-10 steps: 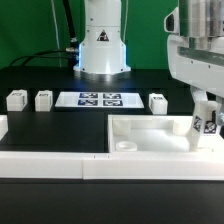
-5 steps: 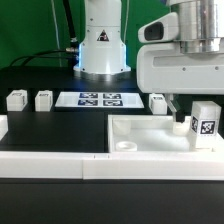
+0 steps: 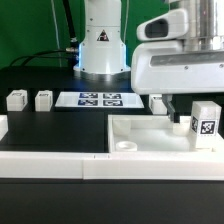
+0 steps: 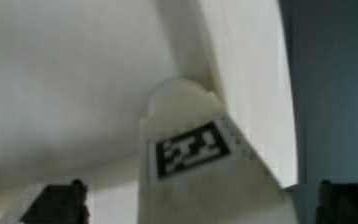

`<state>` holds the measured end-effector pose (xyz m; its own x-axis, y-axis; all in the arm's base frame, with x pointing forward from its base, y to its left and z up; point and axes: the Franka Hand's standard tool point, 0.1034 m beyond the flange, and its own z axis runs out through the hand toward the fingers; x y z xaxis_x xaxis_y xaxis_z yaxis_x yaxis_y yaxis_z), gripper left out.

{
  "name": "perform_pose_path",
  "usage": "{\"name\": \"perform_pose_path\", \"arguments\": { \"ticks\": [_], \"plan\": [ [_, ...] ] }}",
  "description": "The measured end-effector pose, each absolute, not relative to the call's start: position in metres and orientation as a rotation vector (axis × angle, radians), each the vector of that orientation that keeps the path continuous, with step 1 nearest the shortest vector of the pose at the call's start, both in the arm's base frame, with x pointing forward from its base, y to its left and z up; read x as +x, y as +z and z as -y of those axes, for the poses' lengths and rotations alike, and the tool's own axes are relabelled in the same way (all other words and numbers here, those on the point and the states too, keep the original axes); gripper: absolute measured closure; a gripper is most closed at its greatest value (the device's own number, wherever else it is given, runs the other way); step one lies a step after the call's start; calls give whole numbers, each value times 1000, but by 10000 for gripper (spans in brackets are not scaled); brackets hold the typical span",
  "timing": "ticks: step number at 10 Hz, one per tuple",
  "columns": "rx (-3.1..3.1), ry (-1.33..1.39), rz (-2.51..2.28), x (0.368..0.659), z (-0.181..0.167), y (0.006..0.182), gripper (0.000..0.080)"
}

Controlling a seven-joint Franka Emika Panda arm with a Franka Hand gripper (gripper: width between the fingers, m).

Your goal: Assemble square table

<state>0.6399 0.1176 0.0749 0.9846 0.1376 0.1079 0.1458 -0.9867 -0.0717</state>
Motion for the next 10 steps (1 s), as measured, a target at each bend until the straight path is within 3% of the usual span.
{"name": "perform_pose_path", "arguments": {
  "ticks": [1,2,3,4,5,7,10],
  "plan": [
    [-3049,-152,145,639,-118,74,150],
    [-3049,-153,144,639,-118,74,257],
    [-3048,-151,86,639,-118,74,434],
    [-3047,-146,-17,639,-117,74,434],
    [-3041,-140,-155,640,-116,74,508],
    [-3017,-130,-380,640,-114,74,508],
    [-2799,-69,-1330,634,-113,75,508]
  ]
}}
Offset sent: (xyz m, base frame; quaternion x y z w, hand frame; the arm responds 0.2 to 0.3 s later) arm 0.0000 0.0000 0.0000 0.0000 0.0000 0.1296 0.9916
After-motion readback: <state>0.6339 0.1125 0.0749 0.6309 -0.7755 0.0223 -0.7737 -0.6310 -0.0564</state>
